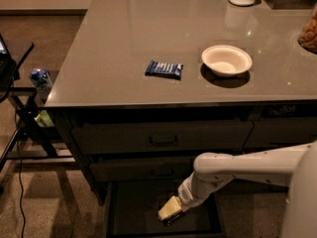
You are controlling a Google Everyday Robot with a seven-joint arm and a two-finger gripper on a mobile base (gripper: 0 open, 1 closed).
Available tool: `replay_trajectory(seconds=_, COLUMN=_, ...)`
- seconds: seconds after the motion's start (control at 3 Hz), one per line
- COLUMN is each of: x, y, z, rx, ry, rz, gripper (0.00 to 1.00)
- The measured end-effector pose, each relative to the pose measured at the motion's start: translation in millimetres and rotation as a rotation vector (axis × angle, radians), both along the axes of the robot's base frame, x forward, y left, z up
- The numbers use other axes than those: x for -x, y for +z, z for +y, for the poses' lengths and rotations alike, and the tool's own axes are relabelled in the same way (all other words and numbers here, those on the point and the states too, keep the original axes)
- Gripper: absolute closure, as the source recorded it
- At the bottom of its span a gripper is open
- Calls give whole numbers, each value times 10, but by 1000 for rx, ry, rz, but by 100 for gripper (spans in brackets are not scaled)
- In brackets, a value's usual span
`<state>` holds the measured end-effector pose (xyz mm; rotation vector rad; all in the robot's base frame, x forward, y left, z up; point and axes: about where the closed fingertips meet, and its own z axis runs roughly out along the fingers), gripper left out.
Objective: Place rxbar chocolate into bottom drawer
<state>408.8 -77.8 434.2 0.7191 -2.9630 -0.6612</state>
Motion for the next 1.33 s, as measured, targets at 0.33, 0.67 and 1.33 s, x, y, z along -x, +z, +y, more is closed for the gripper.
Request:
replay_trajectory(seconds=0.33, x=-100, y=-277, z=-92, rx=-5, ry=-56, rz=4, gripper=100)
replay_trajectory(seconds=0.67, x=-222, y=-448, z=-148, rx=-8, ry=-93, rz=-3, gripper=100)
replay_trajectory(seconds=1.33, x=-189, y=-655, z=-129, rx=-13, ry=-109, rz=27, gripper=100)
